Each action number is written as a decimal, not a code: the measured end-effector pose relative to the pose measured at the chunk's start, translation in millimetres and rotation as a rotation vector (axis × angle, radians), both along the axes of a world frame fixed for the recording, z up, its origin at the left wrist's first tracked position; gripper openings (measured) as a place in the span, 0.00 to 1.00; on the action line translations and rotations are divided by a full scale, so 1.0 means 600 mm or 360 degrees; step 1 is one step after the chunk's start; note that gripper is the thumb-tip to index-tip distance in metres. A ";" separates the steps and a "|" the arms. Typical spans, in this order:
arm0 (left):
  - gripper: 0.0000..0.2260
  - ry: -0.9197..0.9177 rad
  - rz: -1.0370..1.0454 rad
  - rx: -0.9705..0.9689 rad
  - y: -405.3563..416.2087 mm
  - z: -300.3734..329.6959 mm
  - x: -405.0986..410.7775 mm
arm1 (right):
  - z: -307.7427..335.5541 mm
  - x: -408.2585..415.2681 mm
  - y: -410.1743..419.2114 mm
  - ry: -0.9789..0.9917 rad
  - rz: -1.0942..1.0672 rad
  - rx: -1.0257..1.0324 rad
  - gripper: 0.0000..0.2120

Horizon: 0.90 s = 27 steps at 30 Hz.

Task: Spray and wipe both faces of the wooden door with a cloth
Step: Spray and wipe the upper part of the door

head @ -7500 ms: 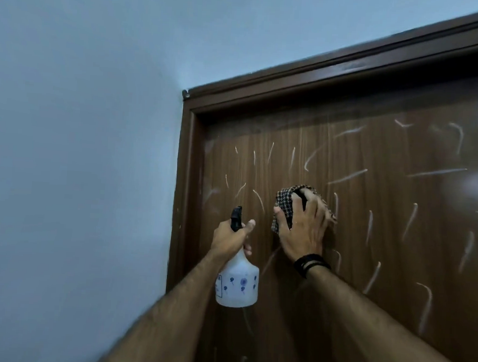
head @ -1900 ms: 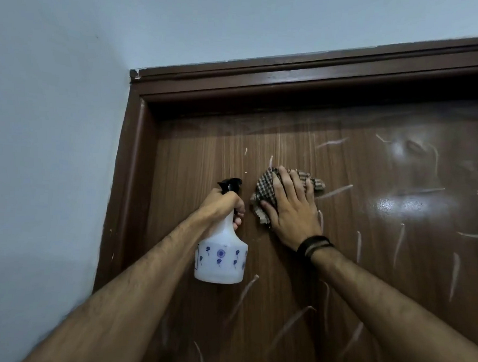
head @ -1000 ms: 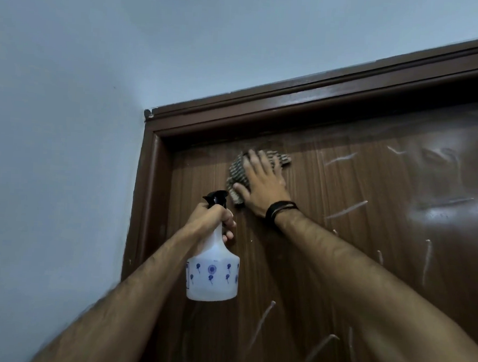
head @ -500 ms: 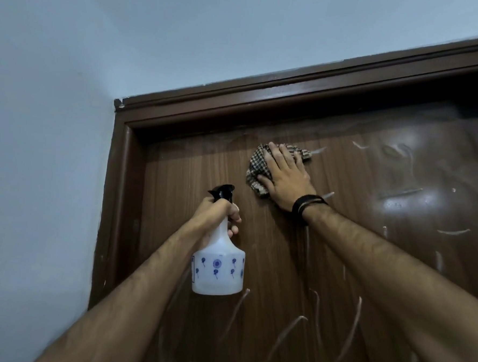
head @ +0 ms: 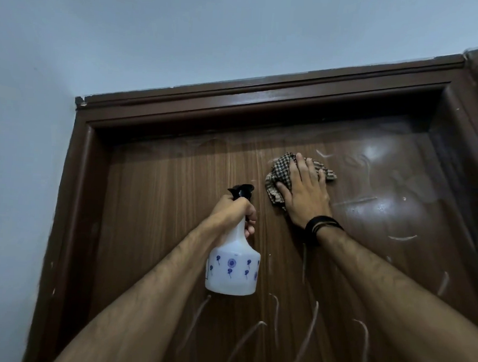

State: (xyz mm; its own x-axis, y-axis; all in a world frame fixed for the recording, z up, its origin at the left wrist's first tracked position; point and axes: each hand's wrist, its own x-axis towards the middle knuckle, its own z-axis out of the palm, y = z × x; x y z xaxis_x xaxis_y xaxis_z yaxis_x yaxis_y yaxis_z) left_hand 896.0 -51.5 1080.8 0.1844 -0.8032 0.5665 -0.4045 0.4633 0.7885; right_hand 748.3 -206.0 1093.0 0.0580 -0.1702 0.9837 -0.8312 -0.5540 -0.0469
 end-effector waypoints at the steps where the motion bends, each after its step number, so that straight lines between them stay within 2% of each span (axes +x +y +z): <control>1: 0.04 -0.0020 -0.0010 0.0003 -0.002 0.002 -0.008 | 0.000 -0.004 -0.002 -0.0009 -0.0004 -0.0003 0.31; 9: 0.04 -0.0125 -0.0044 0.0041 -0.018 0.009 -0.033 | -0.134 -0.032 -0.005 0.0303 0.0041 -0.0082 0.33; 11: 0.04 -0.0144 0.0018 0.0052 -0.022 0.013 -0.040 | -0.104 -0.045 -0.010 0.0280 0.0021 -0.0080 0.33; 15: 0.04 -0.0069 0.0056 -0.0003 -0.022 0.025 -0.052 | 0.036 -0.050 -0.007 -0.0056 0.0015 0.0050 0.31; 17: 0.05 -0.0008 0.0069 -0.0049 -0.014 0.033 -0.052 | 0.080 -0.035 0.002 -0.0085 -0.0018 0.0070 0.32; 20: 0.06 0.0044 0.0112 -0.0110 -0.006 0.040 -0.043 | 0.082 0.008 0.014 0.0072 0.0063 -0.0045 0.33; 23: 0.08 0.0096 0.0148 -0.0153 -0.001 0.035 -0.031 | 0.041 0.058 0.028 0.0351 0.0186 -0.0189 0.32; 27: 0.07 0.0116 0.0207 -0.0148 -0.008 0.012 -0.037 | 0.007 0.057 0.021 0.0536 0.0199 -0.0284 0.32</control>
